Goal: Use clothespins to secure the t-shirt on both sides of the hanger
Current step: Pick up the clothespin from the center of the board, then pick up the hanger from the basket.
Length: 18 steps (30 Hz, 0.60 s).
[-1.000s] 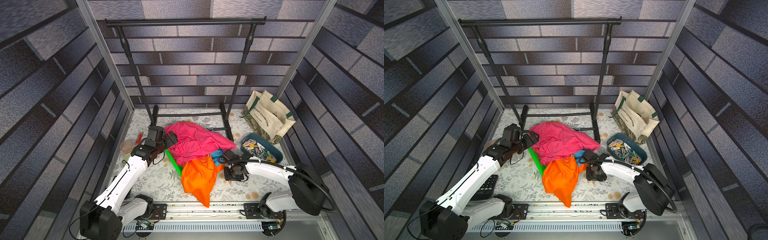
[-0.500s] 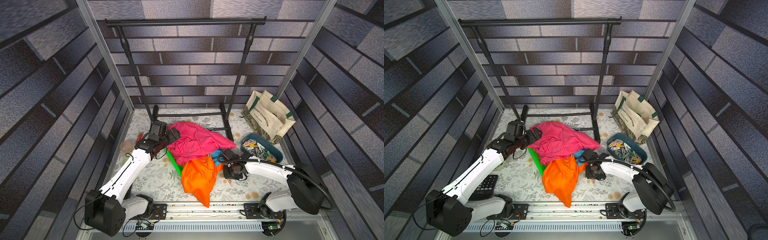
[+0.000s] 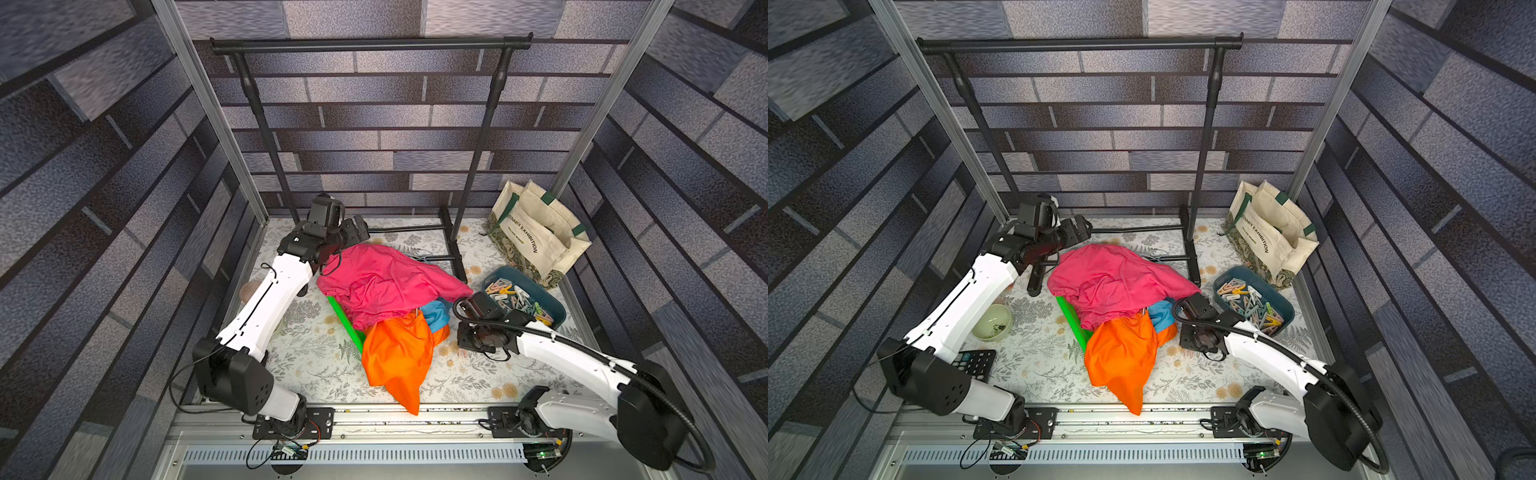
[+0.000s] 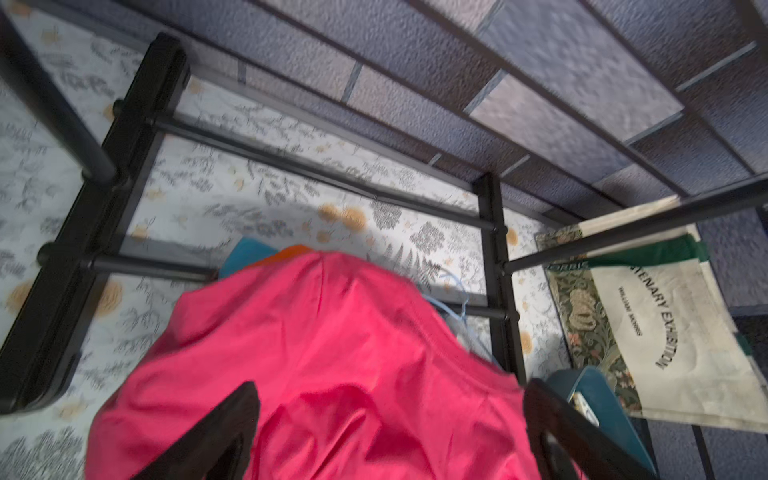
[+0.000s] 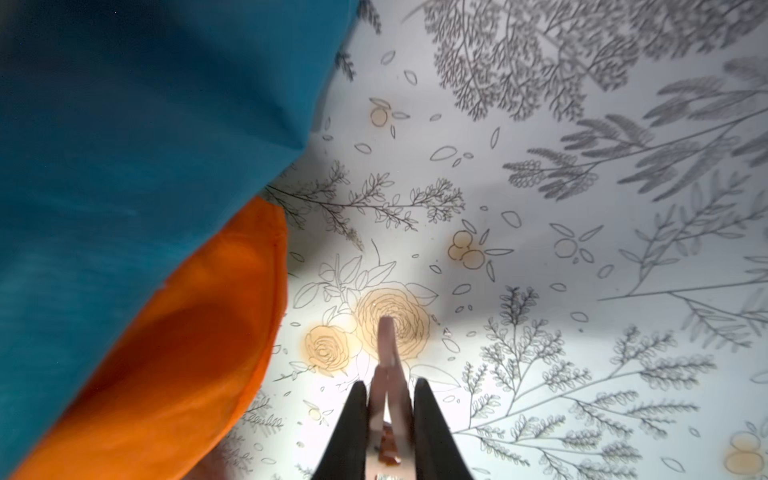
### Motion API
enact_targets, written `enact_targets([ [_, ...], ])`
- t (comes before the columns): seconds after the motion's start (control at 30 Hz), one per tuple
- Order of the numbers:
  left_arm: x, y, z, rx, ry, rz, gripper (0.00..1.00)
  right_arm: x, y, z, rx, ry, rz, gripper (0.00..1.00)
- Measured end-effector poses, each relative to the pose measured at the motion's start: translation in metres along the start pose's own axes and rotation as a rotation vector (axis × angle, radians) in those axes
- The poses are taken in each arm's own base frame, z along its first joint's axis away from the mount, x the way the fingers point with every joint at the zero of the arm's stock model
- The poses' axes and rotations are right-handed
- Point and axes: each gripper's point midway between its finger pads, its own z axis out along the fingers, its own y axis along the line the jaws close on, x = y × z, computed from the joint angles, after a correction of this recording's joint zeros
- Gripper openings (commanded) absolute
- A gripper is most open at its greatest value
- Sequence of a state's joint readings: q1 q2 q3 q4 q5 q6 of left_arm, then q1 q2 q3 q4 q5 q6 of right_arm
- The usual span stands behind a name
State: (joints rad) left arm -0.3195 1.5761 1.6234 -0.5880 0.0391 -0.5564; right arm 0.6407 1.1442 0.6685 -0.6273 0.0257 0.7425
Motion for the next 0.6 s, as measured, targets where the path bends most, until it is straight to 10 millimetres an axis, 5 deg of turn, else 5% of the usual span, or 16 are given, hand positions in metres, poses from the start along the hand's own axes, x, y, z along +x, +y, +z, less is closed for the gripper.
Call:
enact_targets([
  [0.13, -0.034, -0.030, 0.057, 0.007, 0.070, 0.116, 1.00, -0.009, -0.005, -0.014, -0.033, -0.033, 0.046, 0.03],
  [0.23, -0.033, -0.048, 0.114, 0.003, 0.136, 0.213, 1.00, -0.012, -0.010, -0.017, -0.035, -0.035, 0.068, 0.02],
  [0.33, 0.011, -0.047, 0.163, -0.025, 0.243, 0.293, 1.00, -0.013, -0.013, -0.016, -0.037, -0.029, 0.083, 0.02],
  [0.47, 0.089, -0.018, 0.191, -0.109, 0.485, 0.339, 1.00, -0.007, -0.022, -0.009, -0.034, -0.006, 0.110, 0.02],
  [0.6, 0.098, -0.019, 0.194, -0.081, 0.522, 0.341, 0.93, 0.000, -0.029, 0.001, -0.023, 0.038, 0.129, 0.01],
])
